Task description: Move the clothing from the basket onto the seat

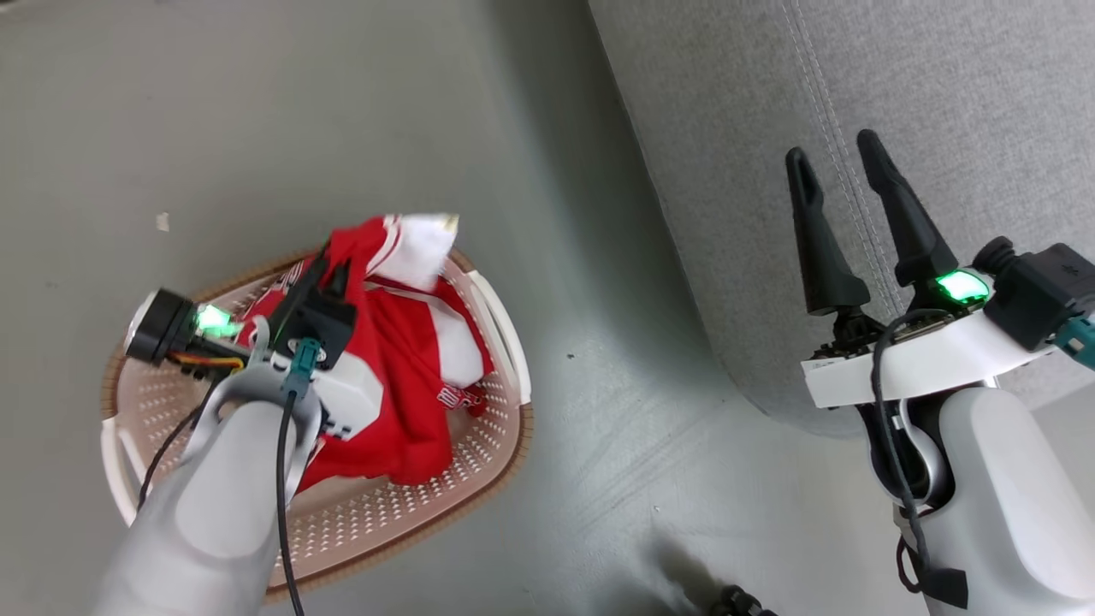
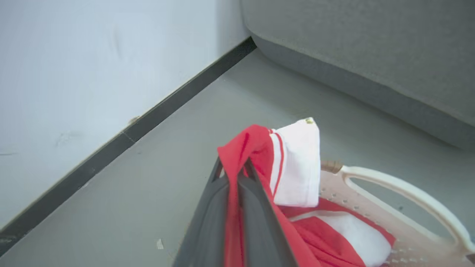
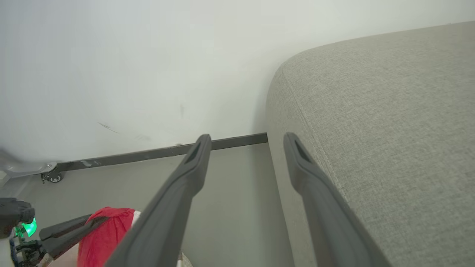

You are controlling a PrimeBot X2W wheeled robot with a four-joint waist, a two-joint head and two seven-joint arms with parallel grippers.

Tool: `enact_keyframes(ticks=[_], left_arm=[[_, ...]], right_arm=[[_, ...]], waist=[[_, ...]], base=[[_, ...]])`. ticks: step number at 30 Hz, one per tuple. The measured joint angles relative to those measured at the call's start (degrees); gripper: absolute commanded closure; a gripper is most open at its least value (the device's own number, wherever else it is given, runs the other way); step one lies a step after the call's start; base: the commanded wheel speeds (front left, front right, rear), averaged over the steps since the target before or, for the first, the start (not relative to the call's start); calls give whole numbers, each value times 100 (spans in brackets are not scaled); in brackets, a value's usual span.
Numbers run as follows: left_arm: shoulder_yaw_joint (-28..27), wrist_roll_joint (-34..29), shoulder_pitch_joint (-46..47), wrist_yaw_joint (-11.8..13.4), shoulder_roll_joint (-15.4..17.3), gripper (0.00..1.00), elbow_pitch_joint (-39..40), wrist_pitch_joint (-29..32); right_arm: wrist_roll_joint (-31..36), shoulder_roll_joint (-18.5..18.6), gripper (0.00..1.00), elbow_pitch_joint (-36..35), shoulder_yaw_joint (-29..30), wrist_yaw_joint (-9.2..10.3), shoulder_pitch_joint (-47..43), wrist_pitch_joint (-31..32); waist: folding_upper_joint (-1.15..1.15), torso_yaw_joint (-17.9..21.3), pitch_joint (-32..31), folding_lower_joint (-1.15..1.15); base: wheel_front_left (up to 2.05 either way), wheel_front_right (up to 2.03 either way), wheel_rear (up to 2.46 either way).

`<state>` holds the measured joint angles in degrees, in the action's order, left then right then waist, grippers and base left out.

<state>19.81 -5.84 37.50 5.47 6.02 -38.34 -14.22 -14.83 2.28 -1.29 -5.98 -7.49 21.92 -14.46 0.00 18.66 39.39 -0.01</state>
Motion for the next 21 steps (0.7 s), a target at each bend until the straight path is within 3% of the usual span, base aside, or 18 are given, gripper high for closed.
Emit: enact_keyframes(ticks=[21], left_arm=[[-246,525,-777,52,181,100,2940,-8]], right_arm=[[511,23,0,398,-226,0,208,0]], waist=[[0,-514,-912,0]], base=[[0,0,0]])
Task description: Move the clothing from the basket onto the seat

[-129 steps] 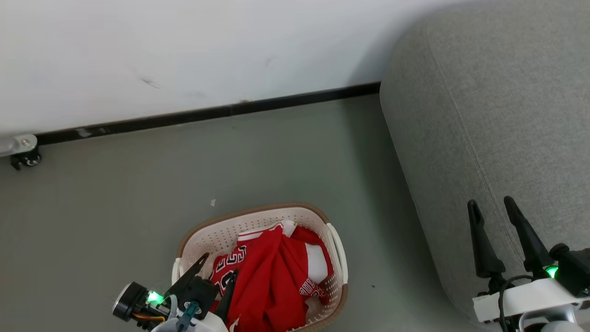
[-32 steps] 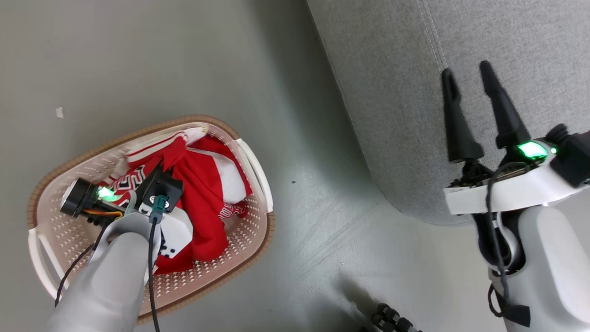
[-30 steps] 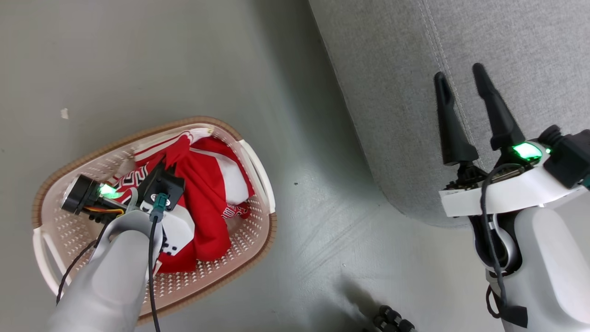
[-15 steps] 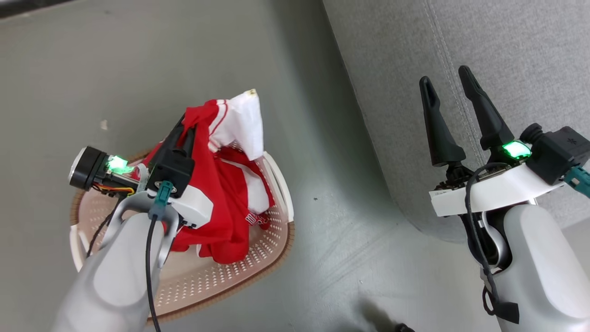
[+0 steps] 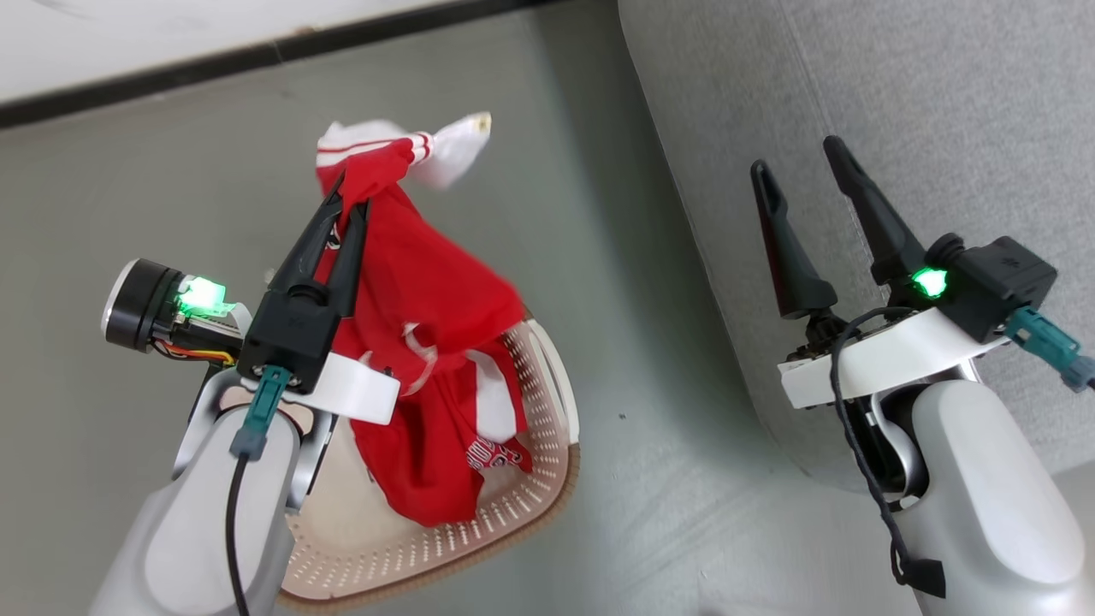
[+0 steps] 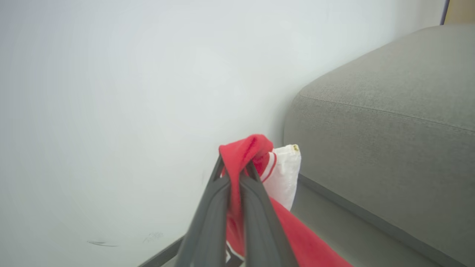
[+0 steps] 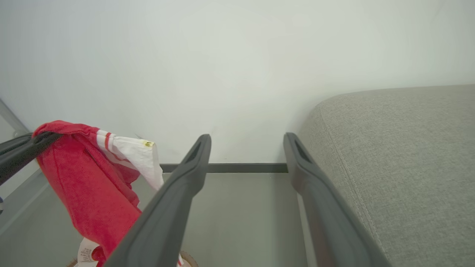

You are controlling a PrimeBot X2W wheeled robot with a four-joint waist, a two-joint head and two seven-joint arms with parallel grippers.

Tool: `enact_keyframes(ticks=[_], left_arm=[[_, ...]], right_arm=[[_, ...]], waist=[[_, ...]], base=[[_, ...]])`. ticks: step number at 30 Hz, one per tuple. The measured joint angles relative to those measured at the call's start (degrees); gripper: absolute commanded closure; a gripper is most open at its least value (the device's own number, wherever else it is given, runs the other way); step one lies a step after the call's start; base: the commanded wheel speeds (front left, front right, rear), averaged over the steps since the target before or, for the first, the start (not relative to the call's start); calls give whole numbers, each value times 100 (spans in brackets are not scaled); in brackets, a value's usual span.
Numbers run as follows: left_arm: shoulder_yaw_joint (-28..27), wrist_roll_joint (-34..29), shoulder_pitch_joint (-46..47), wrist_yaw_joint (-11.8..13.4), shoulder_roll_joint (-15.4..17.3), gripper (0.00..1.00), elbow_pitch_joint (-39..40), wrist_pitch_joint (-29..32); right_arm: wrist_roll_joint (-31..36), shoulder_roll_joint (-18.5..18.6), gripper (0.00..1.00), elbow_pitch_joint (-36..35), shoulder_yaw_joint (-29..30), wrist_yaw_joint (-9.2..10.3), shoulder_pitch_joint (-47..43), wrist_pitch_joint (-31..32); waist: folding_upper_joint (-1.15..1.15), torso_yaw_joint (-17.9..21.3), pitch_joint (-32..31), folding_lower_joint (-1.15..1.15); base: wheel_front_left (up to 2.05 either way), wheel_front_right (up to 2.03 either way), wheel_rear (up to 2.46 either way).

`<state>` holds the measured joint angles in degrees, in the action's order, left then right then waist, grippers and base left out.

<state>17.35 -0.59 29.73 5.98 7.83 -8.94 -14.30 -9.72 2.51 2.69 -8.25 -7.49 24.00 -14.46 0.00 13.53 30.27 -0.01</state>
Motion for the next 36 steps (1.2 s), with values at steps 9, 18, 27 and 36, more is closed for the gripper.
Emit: enact_keyframes(ticks=[9,18,27,36], left_arm=[[-70,145,-114,-62,130,100,730,-16],[-143,266,-174,-236,220,100,975,-16],[42,409,-261,-593,336,100,1020,-16],[232,485,-259,-877,341,100,1212,-27]], right_arm=[[172,109,0,201,-267,0,-24,0],[151,236,0,412,-556,0,-249,0],[135,659,0,710,-1368,-1,-381,0],[-512,950,0,939,-2481,-1,-379,0]], waist=[[0,-204,-552,0],[0,-372,-1158,0],[0,-512,-1766,0],[0,-642,-2317,0]], base=[[0,0,0],[0,0,0],[0,0,0],[0,0,0]])
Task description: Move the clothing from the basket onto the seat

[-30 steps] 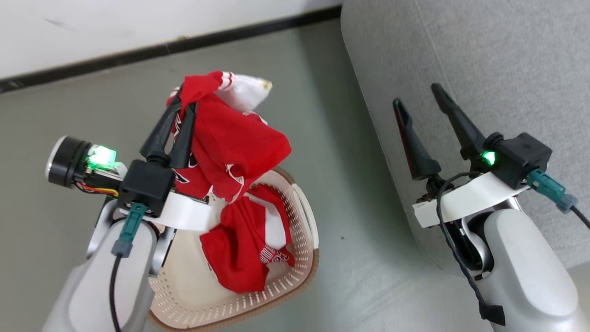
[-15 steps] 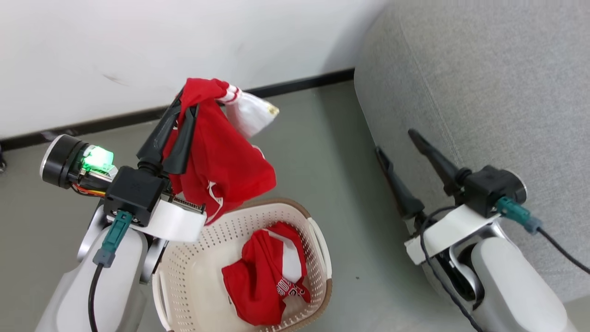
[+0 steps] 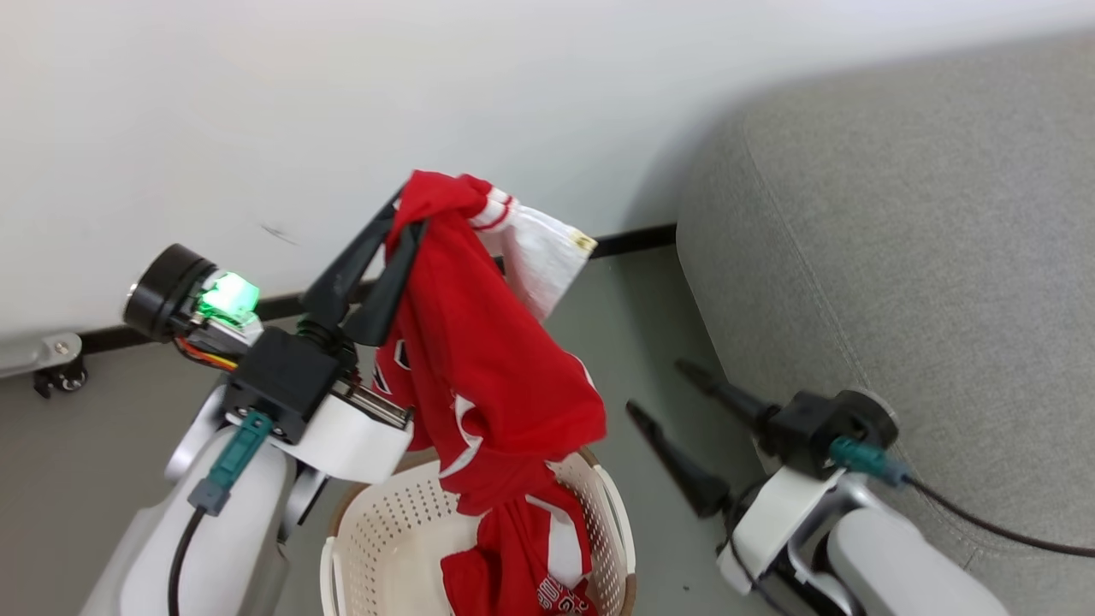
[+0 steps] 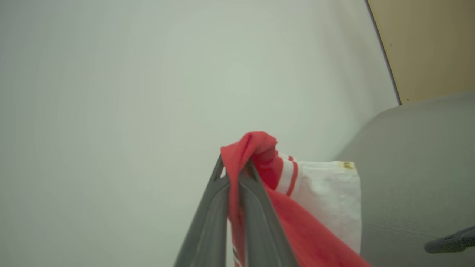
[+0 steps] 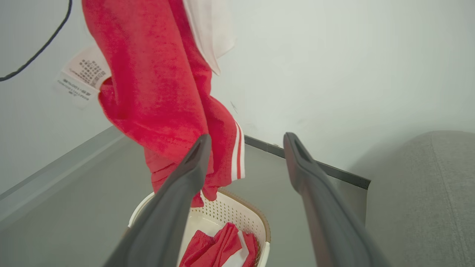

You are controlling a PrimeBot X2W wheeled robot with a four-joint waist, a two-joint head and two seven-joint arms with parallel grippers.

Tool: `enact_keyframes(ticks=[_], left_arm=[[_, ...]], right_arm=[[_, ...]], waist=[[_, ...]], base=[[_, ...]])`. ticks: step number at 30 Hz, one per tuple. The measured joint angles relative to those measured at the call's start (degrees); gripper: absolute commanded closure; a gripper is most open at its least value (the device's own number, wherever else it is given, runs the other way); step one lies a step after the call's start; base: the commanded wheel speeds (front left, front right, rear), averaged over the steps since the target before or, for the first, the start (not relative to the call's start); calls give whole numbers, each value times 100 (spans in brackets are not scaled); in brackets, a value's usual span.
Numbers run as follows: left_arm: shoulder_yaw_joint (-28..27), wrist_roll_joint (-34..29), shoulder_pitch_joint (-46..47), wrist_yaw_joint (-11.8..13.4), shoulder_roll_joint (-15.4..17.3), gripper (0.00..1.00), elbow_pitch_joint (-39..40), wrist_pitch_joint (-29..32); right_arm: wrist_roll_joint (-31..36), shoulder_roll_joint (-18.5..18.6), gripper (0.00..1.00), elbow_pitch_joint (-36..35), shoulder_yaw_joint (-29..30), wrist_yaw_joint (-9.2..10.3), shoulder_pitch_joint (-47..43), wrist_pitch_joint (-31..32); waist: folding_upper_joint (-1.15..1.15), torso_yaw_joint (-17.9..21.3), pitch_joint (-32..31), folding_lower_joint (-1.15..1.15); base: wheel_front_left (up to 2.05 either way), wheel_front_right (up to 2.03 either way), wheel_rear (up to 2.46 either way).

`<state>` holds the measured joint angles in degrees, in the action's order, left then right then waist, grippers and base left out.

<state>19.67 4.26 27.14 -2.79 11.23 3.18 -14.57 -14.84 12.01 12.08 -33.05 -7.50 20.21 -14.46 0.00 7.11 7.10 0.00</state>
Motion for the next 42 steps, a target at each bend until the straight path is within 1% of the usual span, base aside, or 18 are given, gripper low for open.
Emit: enact_keyframes(ticks=[3,7,8,9,12,23,26,28,33,38,39,40,41,42], left_arm=[[127,25,2,-98,-33,100,63,-15],[242,78,2,-151,-83,100,71,-15],[242,78,2,-151,-83,100,71,-15],[283,80,2,-172,-94,100,68,-15],[335,135,1,-193,-127,100,41,-15],[605,283,-2,-248,-265,100,29,-13],[704,333,-3,-252,-323,100,27,-13],[765,333,-3,-297,-361,100,26,-10],[902,380,-3,-301,-422,100,19,40],[989,417,-3,-345,-455,100,1,45],[993,432,-3,-346,-461,100,-5,45],[998,432,-3,-346,-466,100,-11,46],[1002,433,-3,-347,-471,100,-16,46],[1003,441,-3,-347,-477,100,-22,47]], right_arm=[[-187,131,0,24,-530,0,19,37],[-452,348,0,20,-1139,0,161,165],[-452,348,0,20,-1139,0,161,165],[-524,446,0,-11,-1362,0,318,223],[-634,568,0,-66,-1647,0,565,289],[-1049,857,0,-97,-2676,0,1296,570],[-1114,887,0,-75,-3052,-1,1510,655],[-1212,899,0,-59,-3272,-1,1686,702],[-1501,869,0,58,-3661,-1,2001,801],[-1708,728,0,208,-3953,-1,2175,847],[-1745,699,36,234,-4033,-1,2217,840],[-1746,666,54,263,-4080,-1,2255,833],[-1746,635,67,296,-4086,-1,2276,792],[-1745,613,87,319,-4099,-1,2299,755]], waist=[[0,-41,-164,0],[0,-95,-365,0],[0,-95,-365,0],[0,-120,-456,0],[0,-159,-581,0],[0,-341,-906,0],[0,-408,-957,0],[0,-454,-983,0],[0,-566,-1028,0],[0,-663,-1050,0],[0,-679,-1051,0],[0,-694,-1051,0],[0,-707,-1051,0],[0,-719,-1049,0]], base=[[0,0,0],[0,0,0],[0,0,0],[0,0,0],[0,0,0],[0,0,0],[0,0,0],[0,0,0],[0,0,0],[0,0,0],[0,0,0],[0,0,0],[0,0,0],[0,0,0]])
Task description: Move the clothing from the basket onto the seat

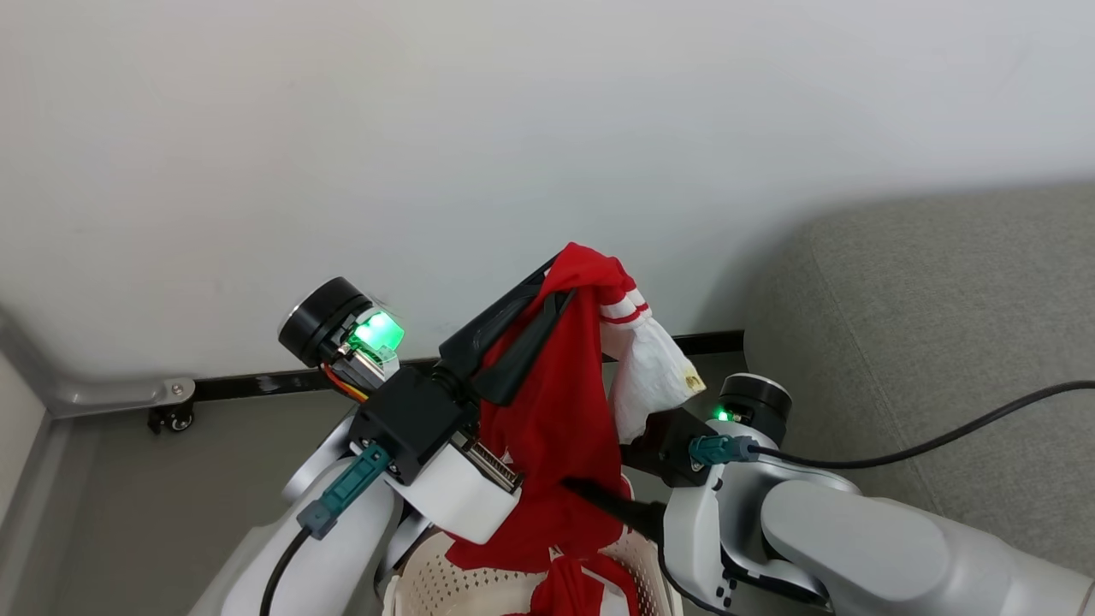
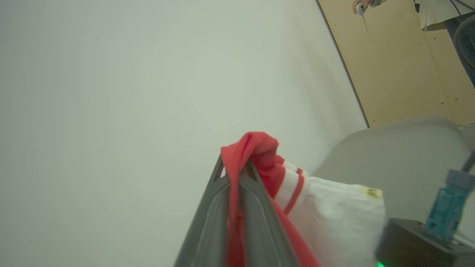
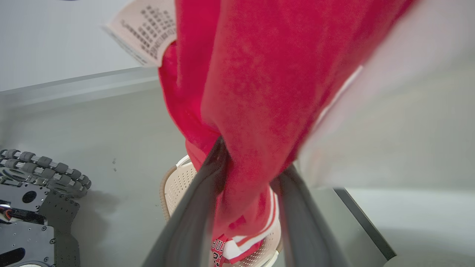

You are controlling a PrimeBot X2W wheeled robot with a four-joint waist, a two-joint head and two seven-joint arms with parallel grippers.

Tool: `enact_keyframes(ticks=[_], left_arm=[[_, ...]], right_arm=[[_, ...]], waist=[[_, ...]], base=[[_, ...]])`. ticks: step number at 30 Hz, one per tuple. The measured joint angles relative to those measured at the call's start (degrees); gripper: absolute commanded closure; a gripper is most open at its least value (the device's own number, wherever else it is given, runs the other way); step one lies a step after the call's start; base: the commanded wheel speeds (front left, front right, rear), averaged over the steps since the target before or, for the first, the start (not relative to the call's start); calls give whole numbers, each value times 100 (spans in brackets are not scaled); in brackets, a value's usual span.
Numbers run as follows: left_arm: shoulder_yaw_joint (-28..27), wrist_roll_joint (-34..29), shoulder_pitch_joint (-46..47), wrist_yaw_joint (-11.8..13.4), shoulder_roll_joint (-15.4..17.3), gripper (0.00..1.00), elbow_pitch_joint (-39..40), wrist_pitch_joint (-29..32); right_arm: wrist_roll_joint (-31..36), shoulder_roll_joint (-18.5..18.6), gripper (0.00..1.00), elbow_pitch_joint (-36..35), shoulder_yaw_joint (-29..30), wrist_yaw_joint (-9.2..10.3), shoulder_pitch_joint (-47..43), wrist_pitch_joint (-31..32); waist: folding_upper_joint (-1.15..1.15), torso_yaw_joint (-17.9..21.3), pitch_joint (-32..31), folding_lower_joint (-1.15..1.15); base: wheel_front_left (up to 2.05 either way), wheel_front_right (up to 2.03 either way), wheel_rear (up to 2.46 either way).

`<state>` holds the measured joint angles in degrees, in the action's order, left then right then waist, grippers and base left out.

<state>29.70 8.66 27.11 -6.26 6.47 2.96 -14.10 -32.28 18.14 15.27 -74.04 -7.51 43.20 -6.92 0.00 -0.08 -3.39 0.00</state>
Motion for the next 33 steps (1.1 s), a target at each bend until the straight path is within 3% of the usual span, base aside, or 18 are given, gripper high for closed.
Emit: enact_keyframes(ticks=[1,9,18,23,24,25,26,27,33], left_arm=[[-1,14,0,0,-5,100,-3,1],[-271,215,-16,37,34,100,-311,143],[-677,379,-370,210,242,100,-1026,246],[-746,569,-513,216,241,100,-1291,245],[-754,600,-547,215,242,89,-1337,245],[-761,621,-577,215,241,64,-1377,245],[-768,668,-608,214,233,51,-1410,245],[-771,715,-643,212,218,4,-1429,245],[-737,896,-703,152,146,0,-1460,214]], right_arm=[[1,-18,100,29,-10,0,31,-41],[-25,-25,100,166,-42,0,77,-272],[-214,285,100,103,4,0,44,-610],[-377,467,100,68,414,0,6,-679],[-404,510,100,68,533,0,-10,-681],[-430,547,100,68,662,0,-41,-692],[-471,577,100,70,793,0,-75,-713],[-514,605,100,73,923,0,-102,-727],[-570,816,100,153,1556,0,-201,-728]], waist=[[0,-10,4,0],[0,2,65,0],[0,177,101,0],[0,316,109,0],[0,345,110,0],[0,372,110,0],[0,400,111,0],[0,427,111,0],[0,575,103,0]], base=[[0,0,0],[0,0,0],[0,0,0],[0,0,0],[0,0,0],[0,0,0],[0,0,0],[0,0,0],[0,0,0]])
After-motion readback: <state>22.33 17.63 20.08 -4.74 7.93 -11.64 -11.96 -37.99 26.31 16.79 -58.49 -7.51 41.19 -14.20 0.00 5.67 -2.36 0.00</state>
